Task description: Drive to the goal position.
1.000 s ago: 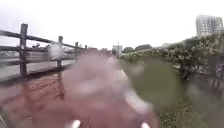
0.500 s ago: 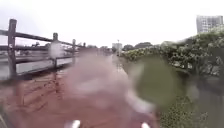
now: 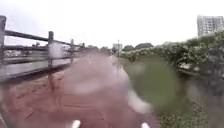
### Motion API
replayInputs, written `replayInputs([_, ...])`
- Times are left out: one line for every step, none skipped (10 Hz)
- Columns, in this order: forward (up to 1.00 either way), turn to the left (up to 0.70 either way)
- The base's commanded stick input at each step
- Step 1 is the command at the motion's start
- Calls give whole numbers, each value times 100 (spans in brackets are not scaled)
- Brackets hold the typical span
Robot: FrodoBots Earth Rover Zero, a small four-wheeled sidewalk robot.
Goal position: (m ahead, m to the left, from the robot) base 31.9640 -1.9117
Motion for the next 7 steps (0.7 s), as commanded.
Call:
replayInputs([70, 0])
replayInputs([70, 0])
replayInputs([70, 0])
replayInputs([70, 9])
replayInputs([70, 24])
replayInputs([70, 27])
replayInputs([70, 27])
